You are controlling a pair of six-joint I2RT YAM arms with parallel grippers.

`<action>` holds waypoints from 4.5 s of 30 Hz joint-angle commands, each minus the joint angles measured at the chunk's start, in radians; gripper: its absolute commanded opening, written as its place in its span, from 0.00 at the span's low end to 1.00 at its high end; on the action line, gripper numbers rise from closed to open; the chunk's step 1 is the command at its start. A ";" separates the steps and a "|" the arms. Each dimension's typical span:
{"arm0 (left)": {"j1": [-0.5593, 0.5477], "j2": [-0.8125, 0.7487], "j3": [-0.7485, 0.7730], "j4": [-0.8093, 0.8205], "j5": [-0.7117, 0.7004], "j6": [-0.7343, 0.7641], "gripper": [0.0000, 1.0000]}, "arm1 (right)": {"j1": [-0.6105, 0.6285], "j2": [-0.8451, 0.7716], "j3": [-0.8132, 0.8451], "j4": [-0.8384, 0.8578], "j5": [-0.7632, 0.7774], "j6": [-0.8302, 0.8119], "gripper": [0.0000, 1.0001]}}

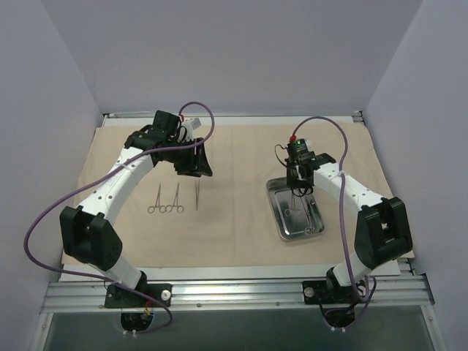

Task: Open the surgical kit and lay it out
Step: Pick up the medical item from the container, then place the medical item in the surgical kit.

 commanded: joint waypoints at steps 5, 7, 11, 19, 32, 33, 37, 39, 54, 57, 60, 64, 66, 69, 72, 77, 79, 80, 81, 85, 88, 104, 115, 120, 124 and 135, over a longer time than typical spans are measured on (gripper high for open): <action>-0.039 -0.042 -0.052 0.219 0.203 -0.063 0.60 | 0.013 -0.057 0.182 -0.134 -0.072 0.072 0.00; -0.045 -0.029 -0.081 0.316 0.264 -0.137 0.61 | 0.021 -0.045 0.228 -0.148 -0.092 0.091 0.00; -0.073 0.010 -0.094 0.439 0.321 -0.235 0.62 | 0.058 -0.005 0.358 -0.188 -0.084 0.132 0.00; -0.124 0.089 -0.065 0.562 0.364 -0.346 0.63 | 0.117 0.072 0.506 -0.195 -0.084 0.198 0.00; -0.187 0.161 -0.049 0.648 0.402 -0.399 0.63 | 0.130 0.081 0.526 -0.186 -0.093 0.221 0.00; -0.188 0.167 -0.048 0.652 0.406 -0.410 0.63 | 0.131 0.084 0.527 -0.186 -0.093 0.226 0.00; -0.199 0.201 -0.032 0.662 0.412 -0.419 0.62 | 0.131 0.084 0.529 -0.185 -0.093 0.235 0.00; -0.210 0.208 -0.023 0.665 0.421 -0.421 0.61 | 0.130 0.084 0.534 -0.182 -0.093 0.238 0.00; -0.226 0.261 -0.052 0.830 0.530 -0.522 0.10 | 0.131 0.083 0.554 -0.169 -0.135 0.257 0.00; -0.223 0.258 -0.078 0.869 0.553 -0.547 0.02 | 0.125 0.086 0.581 -0.181 -0.159 0.217 0.08; -0.210 0.239 -0.094 0.869 0.568 -0.525 0.02 | 0.093 0.066 0.590 -0.215 -0.199 0.154 0.41; -0.191 0.207 -0.120 0.869 0.605 -0.490 0.02 | -0.057 0.011 0.511 -0.148 -0.459 0.112 0.54; -0.188 0.198 -0.137 0.870 0.626 -0.470 0.02 | -0.073 0.006 0.498 -0.136 -0.585 0.085 0.54; -0.187 0.172 -0.160 0.855 0.626 -0.445 0.02 | -0.074 -0.001 0.486 -0.142 -0.668 0.053 0.54; -0.187 0.158 -0.169 0.855 0.640 -0.435 0.02 | -0.076 -0.009 0.448 -0.097 -0.740 0.053 0.52; -0.185 0.155 -0.164 0.844 0.654 -0.418 0.02 | -0.076 -0.002 0.435 -0.071 -0.794 0.060 0.51; -0.187 0.155 -0.164 0.847 0.654 -0.419 0.02 | -0.076 0.003 0.428 -0.065 -0.808 0.063 0.51; -0.187 0.155 -0.163 0.852 0.654 -0.422 0.02 | -0.076 0.006 0.426 -0.066 -0.811 0.063 0.50; -0.185 0.153 -0.163 0.852 0.654 -0.421 0.02 | -0.076 0.014 0.422 -0.070 -0.814 0.062 0.49; -0.185 0.146 -0.161 0.855 0.657 -0.421 0.02 | -0.065 0.026 0.406 -0.063 -0.839 0.066 0.43; -0.185 0.144 -0.157 0.856 0.660 -0.419 0.02 | -0.051 0.032 0.397 -0.054 -0.851 0.066 0.36; -0.134 0.066 0.024 0.378 0.279 -0.119 0.55 | 0.009 0.044 0.481 -0.160 -0.592 0.152 0.00; -0.295 0.060 0.231 0.189 -0.206 0.058 0.54 | 0.110 0.140 0.664 -0.358 -0.265 0.367 0.00; -0.358 0.078 0.253 0.145 -0.286 0.096 0.54 | 0.113 0.130 0.667 -0.359 -0.251 0.425 0.00; -0.398 0.096 0.277 0.086 -0.377 0.125 0.53 | 0.113 0.120 0.667 -0.361 -0.247 0.453 0.00; -0.421 0.098 0.233 0.154 -0.378 0.125 0.54 | 0.116 0.110 0.661 -0.341 -0.277 0.510 0.00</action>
